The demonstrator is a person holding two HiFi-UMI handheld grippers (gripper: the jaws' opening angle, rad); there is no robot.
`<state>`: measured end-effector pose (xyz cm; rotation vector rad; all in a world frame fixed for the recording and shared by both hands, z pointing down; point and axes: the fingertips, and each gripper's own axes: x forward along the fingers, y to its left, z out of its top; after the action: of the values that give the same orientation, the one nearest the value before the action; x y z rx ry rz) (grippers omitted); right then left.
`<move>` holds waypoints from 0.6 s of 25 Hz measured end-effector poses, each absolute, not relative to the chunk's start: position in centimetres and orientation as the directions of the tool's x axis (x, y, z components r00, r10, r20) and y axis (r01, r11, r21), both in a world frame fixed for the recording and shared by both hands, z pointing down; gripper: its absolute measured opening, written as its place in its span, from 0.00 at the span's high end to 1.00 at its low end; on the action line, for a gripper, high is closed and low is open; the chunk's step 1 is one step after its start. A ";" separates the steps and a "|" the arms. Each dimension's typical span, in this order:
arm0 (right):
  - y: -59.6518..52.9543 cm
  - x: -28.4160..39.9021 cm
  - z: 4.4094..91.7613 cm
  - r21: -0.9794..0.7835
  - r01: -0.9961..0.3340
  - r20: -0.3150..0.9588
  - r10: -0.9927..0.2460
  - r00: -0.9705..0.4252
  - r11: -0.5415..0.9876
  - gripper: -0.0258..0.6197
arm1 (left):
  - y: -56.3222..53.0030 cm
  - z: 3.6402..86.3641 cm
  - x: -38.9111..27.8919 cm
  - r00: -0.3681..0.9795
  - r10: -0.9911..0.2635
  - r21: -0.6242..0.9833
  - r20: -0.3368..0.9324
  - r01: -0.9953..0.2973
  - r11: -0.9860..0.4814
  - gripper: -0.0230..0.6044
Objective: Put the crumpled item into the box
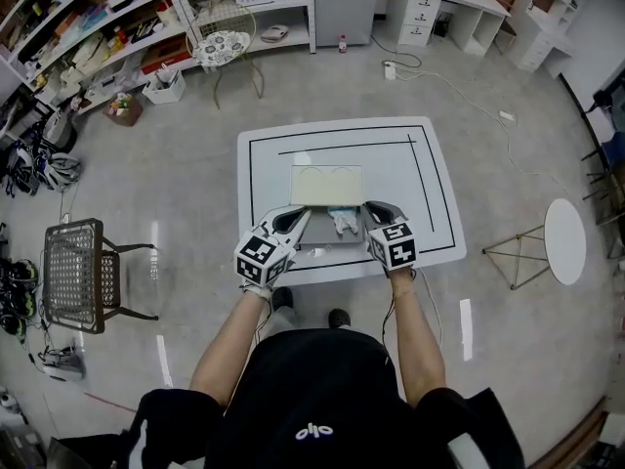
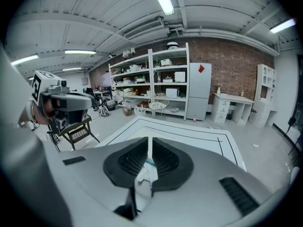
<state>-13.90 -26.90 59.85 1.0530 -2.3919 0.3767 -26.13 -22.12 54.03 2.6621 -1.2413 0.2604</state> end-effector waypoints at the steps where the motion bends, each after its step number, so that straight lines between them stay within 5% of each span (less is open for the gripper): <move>1: -26.8 -13.7 59.0 -0.043 -0.739 0.527 -0.613 -0.588 0.672 0.91 | -21.9 53.8 -25.8 0.628 -0.742 0.096 0.233 -0.774 -0.625 0.95; 15: -23.3 -11.7 54.8 -0.006 -0.631 0.426 -0.569 -0.704 0.776 0.95 | -18.2 51.9 -23.7 0.525 -0.833 0.066 0.174 -0.850 -0.522 0.95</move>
<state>-11.68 -23.34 54.78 0.9097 -2.5651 0.2119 -23.70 -18.23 51.86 2.6169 -1.4539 0.1810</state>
